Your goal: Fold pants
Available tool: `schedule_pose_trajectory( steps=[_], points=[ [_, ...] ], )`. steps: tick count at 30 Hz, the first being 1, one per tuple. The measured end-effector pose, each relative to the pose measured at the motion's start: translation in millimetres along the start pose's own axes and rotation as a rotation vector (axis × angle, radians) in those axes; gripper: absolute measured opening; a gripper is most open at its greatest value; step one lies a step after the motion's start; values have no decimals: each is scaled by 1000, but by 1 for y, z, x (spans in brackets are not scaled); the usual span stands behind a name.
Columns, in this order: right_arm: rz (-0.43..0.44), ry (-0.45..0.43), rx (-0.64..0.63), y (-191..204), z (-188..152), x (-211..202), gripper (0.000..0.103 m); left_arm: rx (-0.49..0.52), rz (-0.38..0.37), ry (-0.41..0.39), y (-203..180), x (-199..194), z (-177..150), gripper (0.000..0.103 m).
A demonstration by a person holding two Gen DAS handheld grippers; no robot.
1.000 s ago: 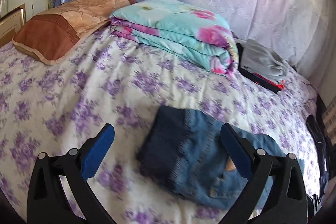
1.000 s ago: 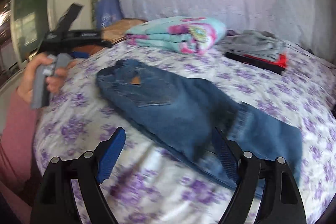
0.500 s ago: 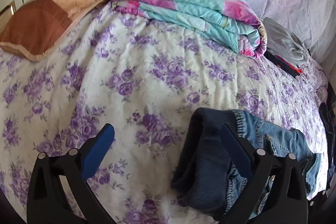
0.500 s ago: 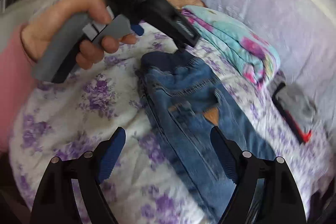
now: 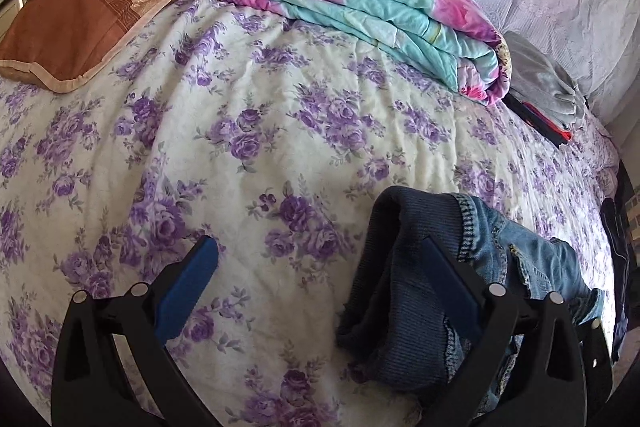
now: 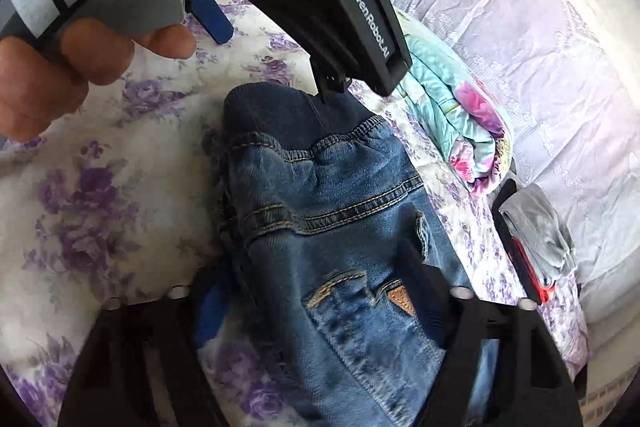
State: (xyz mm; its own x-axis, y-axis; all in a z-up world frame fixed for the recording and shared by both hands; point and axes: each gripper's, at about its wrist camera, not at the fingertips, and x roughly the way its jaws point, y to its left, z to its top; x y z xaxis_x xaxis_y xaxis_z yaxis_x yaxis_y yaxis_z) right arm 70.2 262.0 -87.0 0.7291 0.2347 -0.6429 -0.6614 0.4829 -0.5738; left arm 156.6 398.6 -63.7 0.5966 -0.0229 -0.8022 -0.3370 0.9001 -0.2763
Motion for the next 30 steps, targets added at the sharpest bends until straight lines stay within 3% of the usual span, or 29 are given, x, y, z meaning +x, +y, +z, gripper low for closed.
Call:
schedule_pose_trajectory(
  steps=[1, 4, 7, 11, 15, 17, 22, 27, 29, 30],
  points=[
    [-3, -3, 5, 2, -1, -2, 54, -6, -2, 1, 1, 0, 0, 99],
    [-31, -30, 21, 8, -7, -10, 40, -33, -26, 9, 6, -2, 0, 99],
    [9, -63, 138, -5, -12, -19, 33, -68, -89, 13, 12, -7, 1, 99],
    [92, -126, 309, -27, -21, -30, 31, -132, -238, 26, 19, -15, -1, 99],
    [123, -180, 388, -40, -28, -40, 31, -187, -494, 113, 20, -10, -5, 99],
    [121, -212, 428, -45, -33, -48, 31, -214, -568, 141, 21, -7, -6, 99],
    [120, -238, 441, -47, -38, -52, 31, -269, -680, 218, 19, 4, -11, 99],
    [104, -228, 398, -38, -37, -54, 31, -221, -815, 337, -5, 19, -16, 99],
    [99, -227, 387, -37, -37, -53, 31, -216, -826, 316, -9, 19, -16, 99],
    [99, -225, 384, -38, -36, -52, 31, -215, -811, 275, -10, 18, -15, 89]
  ],
)
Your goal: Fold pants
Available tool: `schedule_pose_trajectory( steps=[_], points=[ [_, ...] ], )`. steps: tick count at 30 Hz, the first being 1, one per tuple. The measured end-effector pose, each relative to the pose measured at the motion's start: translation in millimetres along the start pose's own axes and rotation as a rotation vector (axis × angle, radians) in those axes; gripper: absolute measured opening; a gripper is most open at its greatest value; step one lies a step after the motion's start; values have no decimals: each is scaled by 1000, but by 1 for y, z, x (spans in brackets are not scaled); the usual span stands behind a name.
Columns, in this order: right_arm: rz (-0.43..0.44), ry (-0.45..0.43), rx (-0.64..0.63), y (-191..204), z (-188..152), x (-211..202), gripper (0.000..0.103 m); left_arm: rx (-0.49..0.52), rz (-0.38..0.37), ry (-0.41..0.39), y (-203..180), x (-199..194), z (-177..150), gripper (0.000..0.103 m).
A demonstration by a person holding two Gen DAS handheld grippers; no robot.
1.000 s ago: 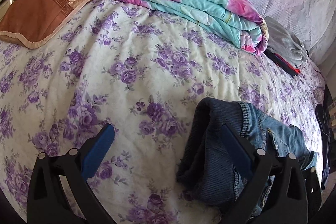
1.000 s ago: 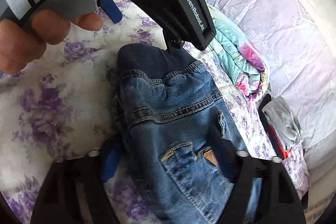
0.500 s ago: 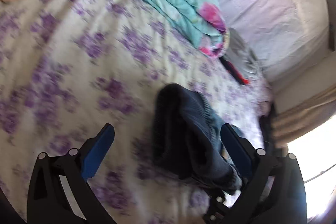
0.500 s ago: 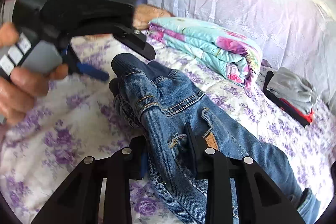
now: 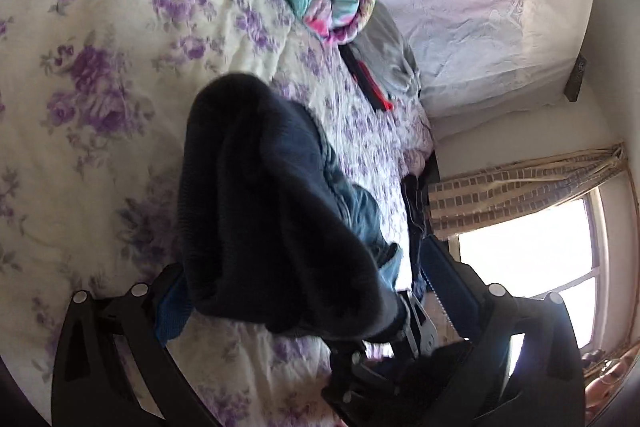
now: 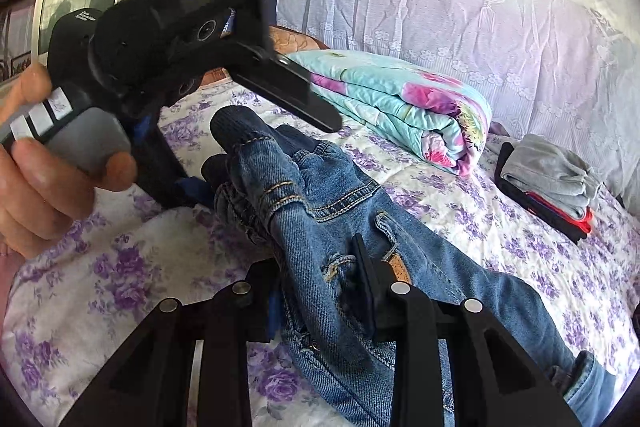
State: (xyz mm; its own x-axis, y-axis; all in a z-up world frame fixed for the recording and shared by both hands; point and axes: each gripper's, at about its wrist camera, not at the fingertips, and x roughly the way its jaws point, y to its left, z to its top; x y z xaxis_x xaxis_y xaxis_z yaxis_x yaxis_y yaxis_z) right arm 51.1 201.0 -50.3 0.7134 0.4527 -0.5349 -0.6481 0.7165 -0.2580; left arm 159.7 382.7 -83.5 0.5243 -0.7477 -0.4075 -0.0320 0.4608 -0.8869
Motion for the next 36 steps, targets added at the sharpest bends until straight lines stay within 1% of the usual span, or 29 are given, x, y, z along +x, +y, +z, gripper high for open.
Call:
schedule_pose_trajectory(
  steps=[1, 2, 3, 4, 6, 8, 10, 11, 12, 13, 14, 16, 17, 18, 19, 20, 21, 22, 23, 25, 26, 27, 29, 31, 33, 36],
  points=[
    [0, 3, -2, 0, 0, 0, 31, 23, 18, -20, -2, 0, 0, 57],
    [-4, 9, -6, 0, 0, 0, 32, 55, 65, -33, -4, 1, 0, 51],
    [-6, 19, -14, 2, 0, -1, 35, 68, 77, -44, -5, 1, 0, 46],
    [-12, 23, -20, 2, -1, -1, 45, 63, 75, -47, -4, 0, 2, 41],
    [-60, 0, -38, 4, -1, -9, 59, 48, 64, -49, 0, 0, 3, 40],
    [-89, -30, -72, 10, 1, -19, 59, 22, 37, -41, 5, -1, 5, 39],
    [-100, -57, -135, 22, 4, -26, 60, 17, 24, -43, 5, -3, 6, 38],
    [-117, -74, -193, 34, 6, -30, 60, 19, 22, -42, 6, -5, 5, 38],
    [-155, -98, -260, 47, 9, -32, 60, 25, 21, -42, 5, -6, 5, 38],
    [-188, -106, -307, 56, 10, -33, 68, 33, 21, -43, 3, -6, 5, 38],
    [-219, -73, -378, 68, 13, -26, 72, 42, 22, -44, 1, -7, 4, 38],
    [-203, 17, -452, 80, 14, -5, 73, 56, 13, -43, 0, -9, 2, 38],
    [-198, 53, -466, 84, 12, 8, 72, 60, 5, -39, 1, -10, 2, 38],
    [-202, 66, -469, 86, 10, 14, 69, 58, -4, -35, 2, -10, 3, 38],
    [-214, 70, -472, 88, 8, 19, 52, 50, -10, -30, 4, -10, 4, 38],
    [-253, 71, -478, 88, 7, 23, 41, 44, -8, -29, 7, -11, 3, 37],
    [-267, 71, -474, 86, 7, 24, 33, 37, -2, -25, 9, -11, 3, 36],
    [-256, 67, -456, 82, 8, 22, 30, 32, -4, -25, 9, -11, 3, 36],
    [-262, 54, -433, 78, 10, 17, 29, 38, -2, -31, 7, -11, 2, 36],
    [-282, 16, -393, 71, 13, 4, 28, 80, 2, -65, -13, -15, -3, 36],
    [-294, -14, -356, 64, 16, -6, 28, 107, 2, -86, -26, -18, -6, 36],
    [-302, -41, -317, 58, 17, -18, 28, 161, 8, -110, -47, -21, -12, 36],
    [-306, -97, -220, 38, 18, -42, 28, 244, 9, -132, -85, -21, -22, 36],
    [-303, -135, -143, 18, 15, -64, 28, 279, 5, -133, -112, -16, -28, 37],
    [-300, -169, -56, -6, 9, -85, 28, 334, -4, -125, -147, -2, -37, 37],
    [-288, -213, 117, -47, -6, -116, 28, 409, -30, -87, -188, 27, -51, 37]
  ],
)
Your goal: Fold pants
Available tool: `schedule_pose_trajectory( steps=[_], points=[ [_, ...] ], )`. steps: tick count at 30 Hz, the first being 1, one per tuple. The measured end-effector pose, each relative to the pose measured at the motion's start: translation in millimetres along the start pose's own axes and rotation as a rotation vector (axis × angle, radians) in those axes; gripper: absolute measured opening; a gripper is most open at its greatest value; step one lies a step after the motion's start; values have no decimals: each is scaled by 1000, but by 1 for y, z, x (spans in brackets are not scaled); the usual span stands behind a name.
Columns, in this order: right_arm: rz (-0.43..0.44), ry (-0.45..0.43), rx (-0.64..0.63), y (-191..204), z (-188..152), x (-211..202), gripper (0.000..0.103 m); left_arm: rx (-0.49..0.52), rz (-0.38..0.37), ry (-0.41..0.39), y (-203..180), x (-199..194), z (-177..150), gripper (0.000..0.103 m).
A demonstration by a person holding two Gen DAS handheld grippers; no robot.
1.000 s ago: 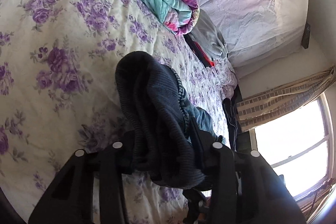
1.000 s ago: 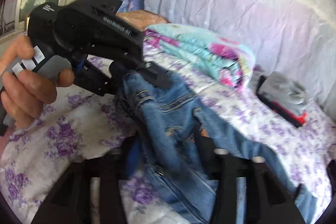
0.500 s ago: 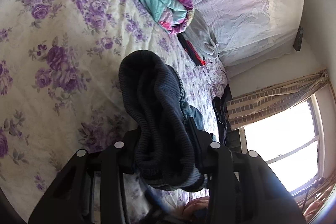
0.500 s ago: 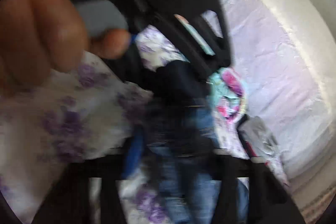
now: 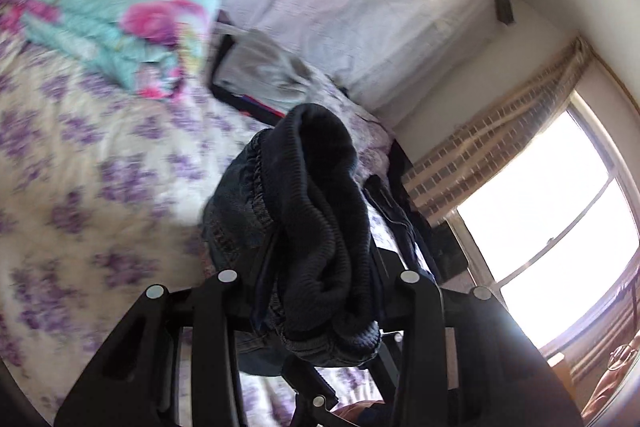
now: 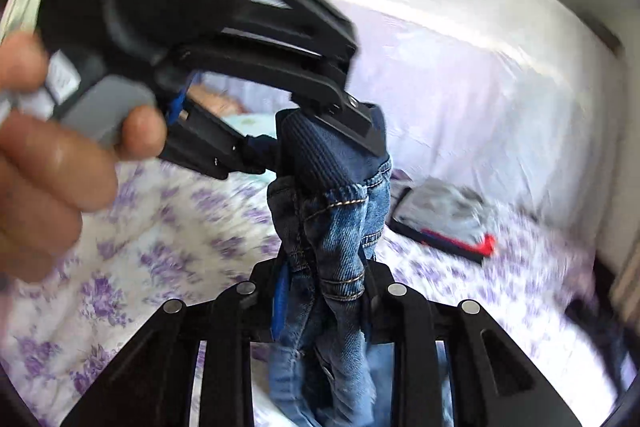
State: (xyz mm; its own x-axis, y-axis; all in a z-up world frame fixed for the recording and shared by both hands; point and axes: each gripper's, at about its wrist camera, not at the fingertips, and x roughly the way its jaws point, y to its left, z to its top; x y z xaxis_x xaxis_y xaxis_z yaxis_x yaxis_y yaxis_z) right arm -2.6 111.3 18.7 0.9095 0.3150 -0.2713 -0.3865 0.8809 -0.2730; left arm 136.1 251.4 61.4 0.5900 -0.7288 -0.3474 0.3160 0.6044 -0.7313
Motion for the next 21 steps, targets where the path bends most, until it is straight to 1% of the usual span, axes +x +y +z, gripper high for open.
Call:
schedule_pose_trajectory(
  steps=[2, 4, 5, 7, 8, 10, 11, 12, 14, 16, 17, 18, 20, 21],
  points=[
    [0, -12, 119, -30, -7, -10, 27, 40, -25, 36, -25, 24, 0, 38],
    [9, -19, 242, -62, -16, -12, 26, 85, -42, 91, -52, 55, -3, 38],
    [20, -22, 333, -82, -25, -15, 26, 106, -46, 117, -63, 70, -6, 38],
    [38, -18, 496, -113, -44, -21, 26, 158, -50, 188, -88, 110, -15, 39],
    [50, -12, 598, -131, -57, -22, 26, 172, -50, 210, -94, 122, -18, 40],
    [57, 3, 761, -161, -85, -25, 26, 199, -51, 284, -105, 160, -32, 40],
    [53, 16, 812, -167, -98, -21, 26, 204, -50, 320, -108, 176, -39, 40],
    [44, 30, 852, -175, -110, -21, 25, 205, -40, 368, -109, 201, -50, 40],
    [46, 88, 949, -191, -140, -12, 25, 196, -16, 422, -103, 228, -66, 40],
    [70, 165, 1042, -202, -168, 1, 25, 198, 52, 481, -94, 261, -88, 39],
    [91, 193, 1087, -207, -183, 5, 25, 212, 72, 491, -93, 268, -95, 39],
    [110, 198, 1108, -209, -190, 7, 25, 246, 97, 497, -95, 275, -104, 39],
    [147, 193, 1116, -212, -195, 8, 25, 308, 126, 484, -105, 275, -112, 39],
    [164, 194, 1124, -213, -196, 9, 26, 321, 135, 482, -107, 275, -113, 39]
  ],
)
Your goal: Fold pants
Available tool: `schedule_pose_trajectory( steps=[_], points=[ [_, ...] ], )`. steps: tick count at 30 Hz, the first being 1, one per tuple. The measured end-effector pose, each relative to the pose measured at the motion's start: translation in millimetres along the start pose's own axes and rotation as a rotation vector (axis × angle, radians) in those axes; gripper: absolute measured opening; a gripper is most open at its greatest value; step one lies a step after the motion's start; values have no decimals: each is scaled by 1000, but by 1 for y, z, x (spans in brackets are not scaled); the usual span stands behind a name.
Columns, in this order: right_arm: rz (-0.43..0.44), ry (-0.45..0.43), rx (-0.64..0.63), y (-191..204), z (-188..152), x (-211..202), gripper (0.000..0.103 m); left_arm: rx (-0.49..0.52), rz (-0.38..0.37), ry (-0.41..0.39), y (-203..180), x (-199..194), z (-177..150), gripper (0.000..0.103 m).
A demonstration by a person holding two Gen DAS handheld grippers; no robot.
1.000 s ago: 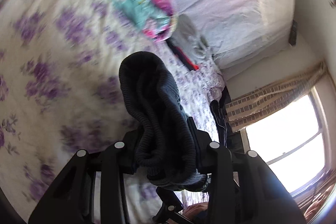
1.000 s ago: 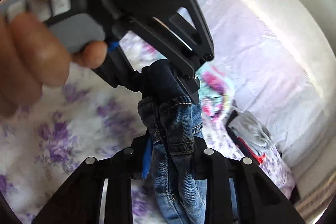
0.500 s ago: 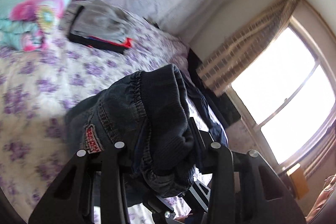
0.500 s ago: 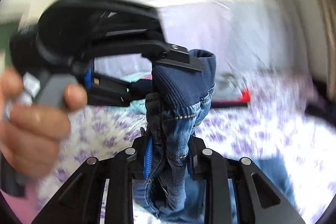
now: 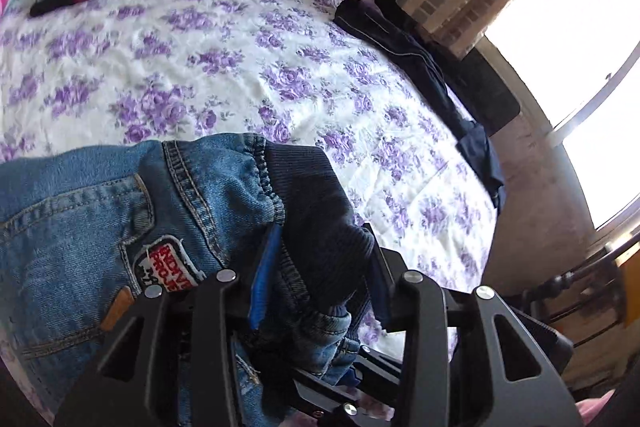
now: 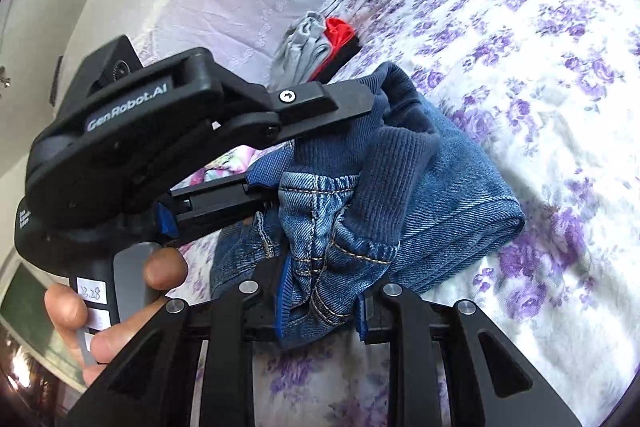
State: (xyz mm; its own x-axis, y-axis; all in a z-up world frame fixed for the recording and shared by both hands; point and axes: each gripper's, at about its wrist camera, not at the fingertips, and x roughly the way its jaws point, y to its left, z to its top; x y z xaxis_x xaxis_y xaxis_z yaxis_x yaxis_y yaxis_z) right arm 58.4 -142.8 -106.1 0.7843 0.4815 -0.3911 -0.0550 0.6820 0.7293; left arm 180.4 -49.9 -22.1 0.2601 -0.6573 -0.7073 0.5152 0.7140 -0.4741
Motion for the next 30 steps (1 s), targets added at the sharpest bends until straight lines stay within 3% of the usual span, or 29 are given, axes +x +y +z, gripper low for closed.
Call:
schedule_pose_trajectory(
  steps=[5, 6, 7, 9, 12, 16, 19, 23, 24, 25, 30],
  points=[
    [89, 52, 44, -11, 15, -3, 47, -31, -6, -17, -3, -19, 5, 40],
    [88, 56, 35, -7, 19, -9, 51, -35, -37, -56, -5, -37, 7, 47],
    [93, 64, 32, -6, 19, -12, 56, -36, -45, -96, -6, -53, 8, 66],
    [126, 86, 50, -8, 22, -14, 60, -38, 8, -220, -3, -91, 6, 87],
    [156, 118, 88, -13, 27, -13, 61, -49, 144, -340, 10, -125, -3, 88],
    [156, 117, 87, -9, 39, -8, 64, -159, 211, -325, 51, -129, -22, 88],
    [122, 82, 94, -15, 50, -8, 65, -254, 228, -305, 82, -123, -43, 88],
    [63, 75, 88, -21, 66, 1, 63, -302, 231, -289, 102, -111, -66, 88],
    [42, 82, 55, -17, 66, -1, 48, -316, 243, -286, 106, -108, -68, 88],
    [39, 91, 15, -12, 64, -7, 39, -331, 255, -284, 110, -106, -69, 88],
    [54, 50, -105, -2, 83, -17, 33, -358, 234, -295, 118, -109, -76, 88]
  ],
)
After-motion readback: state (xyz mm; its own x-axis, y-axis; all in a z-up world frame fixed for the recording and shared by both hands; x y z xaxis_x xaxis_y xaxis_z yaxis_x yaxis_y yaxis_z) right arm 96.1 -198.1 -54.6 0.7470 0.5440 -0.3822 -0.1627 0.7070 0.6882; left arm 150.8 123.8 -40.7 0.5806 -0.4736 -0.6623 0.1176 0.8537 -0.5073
